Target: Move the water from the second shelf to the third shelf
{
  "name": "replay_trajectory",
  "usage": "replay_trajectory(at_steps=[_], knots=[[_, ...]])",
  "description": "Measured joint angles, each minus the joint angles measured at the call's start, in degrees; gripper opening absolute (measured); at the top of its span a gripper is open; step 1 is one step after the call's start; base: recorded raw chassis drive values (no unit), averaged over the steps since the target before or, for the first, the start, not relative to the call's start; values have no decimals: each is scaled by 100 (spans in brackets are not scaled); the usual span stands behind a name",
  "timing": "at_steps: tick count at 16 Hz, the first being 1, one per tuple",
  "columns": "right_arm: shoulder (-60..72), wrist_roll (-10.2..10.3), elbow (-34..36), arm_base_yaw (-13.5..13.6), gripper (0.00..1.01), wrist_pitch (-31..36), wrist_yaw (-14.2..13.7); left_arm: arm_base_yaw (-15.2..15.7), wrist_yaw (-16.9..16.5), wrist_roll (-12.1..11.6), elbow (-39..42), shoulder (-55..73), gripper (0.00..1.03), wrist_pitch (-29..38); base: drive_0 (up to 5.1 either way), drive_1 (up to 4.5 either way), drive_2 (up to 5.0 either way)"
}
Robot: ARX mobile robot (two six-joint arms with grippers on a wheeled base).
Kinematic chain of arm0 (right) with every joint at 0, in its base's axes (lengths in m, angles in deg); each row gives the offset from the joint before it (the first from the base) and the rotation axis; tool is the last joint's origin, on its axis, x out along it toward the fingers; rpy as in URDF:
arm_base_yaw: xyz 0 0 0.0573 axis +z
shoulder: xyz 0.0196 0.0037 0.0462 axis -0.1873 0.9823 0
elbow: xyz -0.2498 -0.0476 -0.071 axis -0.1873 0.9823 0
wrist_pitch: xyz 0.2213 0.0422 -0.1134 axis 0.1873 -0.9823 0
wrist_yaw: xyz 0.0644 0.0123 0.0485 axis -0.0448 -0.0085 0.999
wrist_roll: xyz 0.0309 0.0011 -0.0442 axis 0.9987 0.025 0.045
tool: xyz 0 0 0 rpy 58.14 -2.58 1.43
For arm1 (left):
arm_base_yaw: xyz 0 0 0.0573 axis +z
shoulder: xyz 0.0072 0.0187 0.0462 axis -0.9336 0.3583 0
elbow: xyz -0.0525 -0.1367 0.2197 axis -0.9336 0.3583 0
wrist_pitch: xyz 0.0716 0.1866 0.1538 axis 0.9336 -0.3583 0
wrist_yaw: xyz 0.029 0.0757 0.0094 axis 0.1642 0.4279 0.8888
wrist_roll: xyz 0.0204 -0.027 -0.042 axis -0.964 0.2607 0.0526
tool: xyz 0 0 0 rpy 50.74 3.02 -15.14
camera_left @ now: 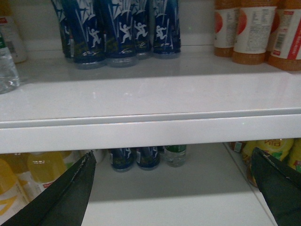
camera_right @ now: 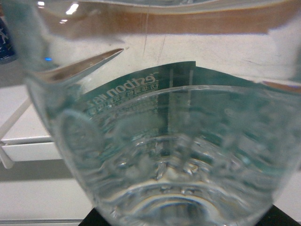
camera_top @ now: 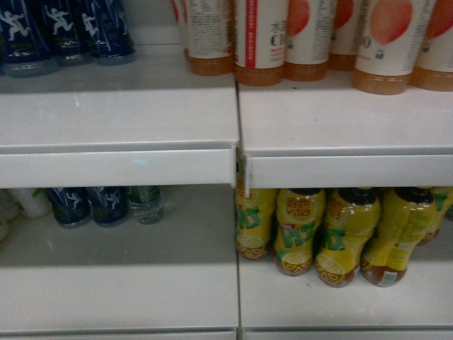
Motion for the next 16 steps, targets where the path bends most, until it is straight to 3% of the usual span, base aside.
replay_trajectory(at_steps=[16], knots=[[-4,0,2,0,39,33,-17,0,0,0,0,0,98,9,-507,238,238]])
